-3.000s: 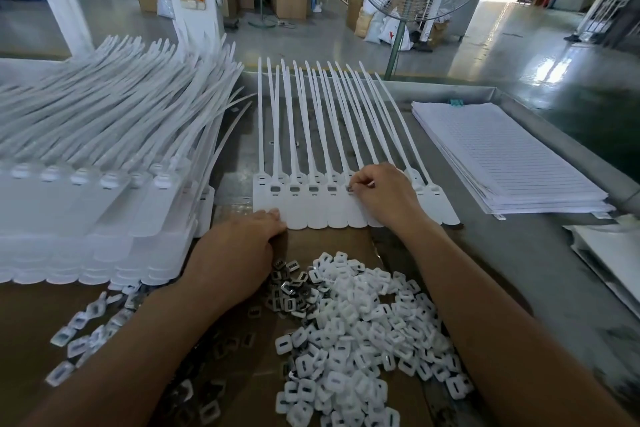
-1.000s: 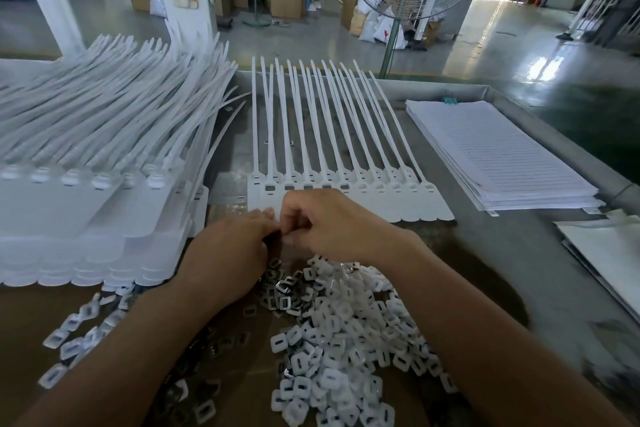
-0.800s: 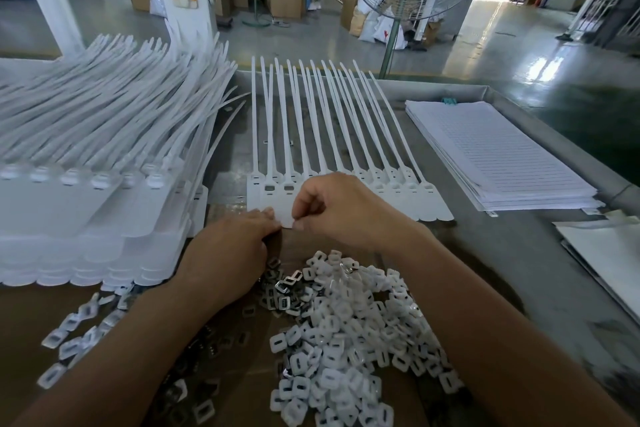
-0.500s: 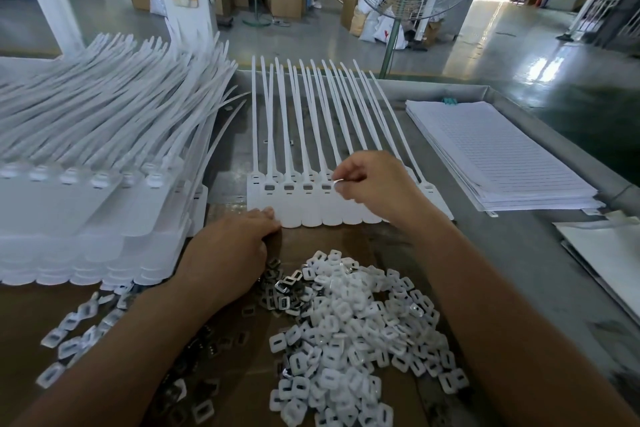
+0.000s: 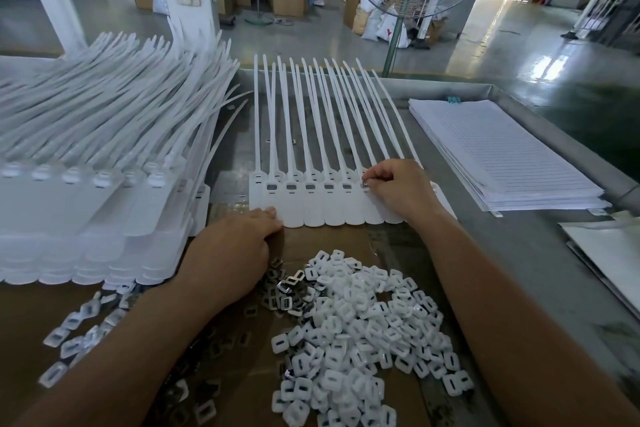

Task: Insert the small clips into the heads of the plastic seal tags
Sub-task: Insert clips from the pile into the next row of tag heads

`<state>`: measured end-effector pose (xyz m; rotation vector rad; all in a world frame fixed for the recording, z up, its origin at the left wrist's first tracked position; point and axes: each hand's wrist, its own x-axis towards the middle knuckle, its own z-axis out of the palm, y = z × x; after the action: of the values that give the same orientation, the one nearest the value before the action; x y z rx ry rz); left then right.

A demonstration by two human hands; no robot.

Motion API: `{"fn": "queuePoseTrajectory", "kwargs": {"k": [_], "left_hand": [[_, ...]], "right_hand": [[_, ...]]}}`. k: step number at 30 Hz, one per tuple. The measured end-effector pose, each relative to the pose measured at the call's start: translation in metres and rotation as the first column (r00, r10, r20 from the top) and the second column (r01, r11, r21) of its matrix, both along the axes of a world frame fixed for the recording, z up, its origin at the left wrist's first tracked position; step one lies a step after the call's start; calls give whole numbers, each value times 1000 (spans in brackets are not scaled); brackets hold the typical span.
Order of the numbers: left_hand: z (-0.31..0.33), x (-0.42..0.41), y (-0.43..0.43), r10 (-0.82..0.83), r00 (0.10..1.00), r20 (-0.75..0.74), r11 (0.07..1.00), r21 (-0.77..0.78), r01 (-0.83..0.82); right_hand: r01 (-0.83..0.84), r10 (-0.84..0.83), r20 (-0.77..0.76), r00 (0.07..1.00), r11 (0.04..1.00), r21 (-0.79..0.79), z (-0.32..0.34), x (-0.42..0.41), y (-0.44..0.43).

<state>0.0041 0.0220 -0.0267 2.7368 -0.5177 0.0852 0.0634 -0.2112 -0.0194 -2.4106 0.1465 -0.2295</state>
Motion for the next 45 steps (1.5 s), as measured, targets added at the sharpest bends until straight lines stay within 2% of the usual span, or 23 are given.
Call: {"fn": "queuePoseTrajectory", "kwargs": {"k": [11,17,30,33,35,39,45], "left_hand": [[1,-2,0,-12,1000,8,1000,19,12],[3,-3,-1,-9,1000,7,1000,28,9],[0,-2,0,-12,1000,3,1000,9,12],[-1,-2,1,-4,1000,-7,1000,4,4],[-1,-2,1,0,1000,-6,1000,-1,0],[-2,-2,2,6,1000,14,1000,-14,-6],[-5,0,3,-13,998,55,1000,-9,13]], "right_hand": [[3,-3,-9,1000,998,-70,-3,0,3],[73,-71,27,997,995,-71,-6,-1,5],[43,-43,12,999,997,-59,-2,-2,4],[-57,59,50,997,997,-43,15,-9,14],[-188,188,34,982,982,-6,30,-18,26],[-481,463,-171,870,873,-80,51,-42,57],[-667,562,-390,730,711,-224,55,-67,89]]}}
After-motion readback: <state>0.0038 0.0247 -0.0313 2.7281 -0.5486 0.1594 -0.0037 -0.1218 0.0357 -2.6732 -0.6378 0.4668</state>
